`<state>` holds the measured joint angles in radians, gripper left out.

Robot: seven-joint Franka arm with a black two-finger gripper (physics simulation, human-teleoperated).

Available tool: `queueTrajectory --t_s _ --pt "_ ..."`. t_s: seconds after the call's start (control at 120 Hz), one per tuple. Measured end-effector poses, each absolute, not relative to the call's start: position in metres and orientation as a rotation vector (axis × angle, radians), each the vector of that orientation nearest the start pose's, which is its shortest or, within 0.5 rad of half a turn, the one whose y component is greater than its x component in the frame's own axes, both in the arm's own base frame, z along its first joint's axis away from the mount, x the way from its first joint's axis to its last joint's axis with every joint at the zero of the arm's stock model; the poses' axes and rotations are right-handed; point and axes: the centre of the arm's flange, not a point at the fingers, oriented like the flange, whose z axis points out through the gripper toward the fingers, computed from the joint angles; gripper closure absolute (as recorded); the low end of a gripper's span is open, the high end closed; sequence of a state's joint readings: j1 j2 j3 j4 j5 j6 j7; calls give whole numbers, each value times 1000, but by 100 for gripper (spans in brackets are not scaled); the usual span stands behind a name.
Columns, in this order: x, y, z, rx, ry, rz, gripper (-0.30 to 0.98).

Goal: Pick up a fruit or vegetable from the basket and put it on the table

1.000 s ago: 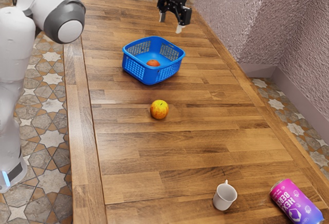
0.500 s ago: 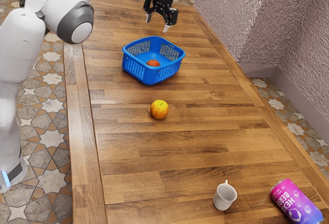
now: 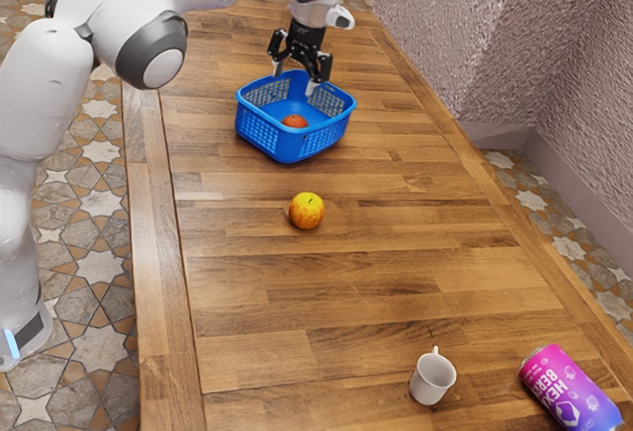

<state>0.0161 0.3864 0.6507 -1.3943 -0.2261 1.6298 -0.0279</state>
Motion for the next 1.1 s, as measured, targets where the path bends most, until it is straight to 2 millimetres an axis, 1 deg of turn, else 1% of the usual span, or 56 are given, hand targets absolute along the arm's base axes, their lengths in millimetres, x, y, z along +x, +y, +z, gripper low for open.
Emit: queueTrajectory --t_s 0.283,0.533,0.633,0.758,0.858,0.992,1.1 --pt "570 326 518 -2965 -1047 56 0" --pt "577 315 516 -2974 -1017 48 0" --pt "575 317 509 -2974 -1025 67 0" --pt "571 319 491 -2976 -1039 101 0" --pt "568 321 483 -2976 -1047 107 0" --pt "565 326 482 -2967 -1058 95 0" --pt "568 323 483 -2968 -1046 85 0"
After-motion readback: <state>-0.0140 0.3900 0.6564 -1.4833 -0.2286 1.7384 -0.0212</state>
